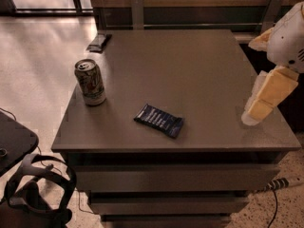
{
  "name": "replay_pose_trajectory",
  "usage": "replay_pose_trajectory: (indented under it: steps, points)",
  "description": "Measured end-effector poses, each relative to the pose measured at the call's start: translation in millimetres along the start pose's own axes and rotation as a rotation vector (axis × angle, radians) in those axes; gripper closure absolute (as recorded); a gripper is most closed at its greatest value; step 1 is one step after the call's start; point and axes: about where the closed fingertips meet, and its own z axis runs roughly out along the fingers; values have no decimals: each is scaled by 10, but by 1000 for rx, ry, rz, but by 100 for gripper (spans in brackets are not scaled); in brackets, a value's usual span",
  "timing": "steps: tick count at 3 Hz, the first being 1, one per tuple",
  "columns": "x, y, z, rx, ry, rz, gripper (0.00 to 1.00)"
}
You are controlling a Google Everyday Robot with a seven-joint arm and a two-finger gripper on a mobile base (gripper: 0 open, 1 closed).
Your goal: Move rxbar blueberry near rxbar chocolate
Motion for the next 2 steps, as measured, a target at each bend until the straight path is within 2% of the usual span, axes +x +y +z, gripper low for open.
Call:
replay_pose_trajectory:
  steps: [1,2]
  points:
    - [-170,7,453,-83,-161,88,0]
    - [-467,194,983,-159,-398,185,0]
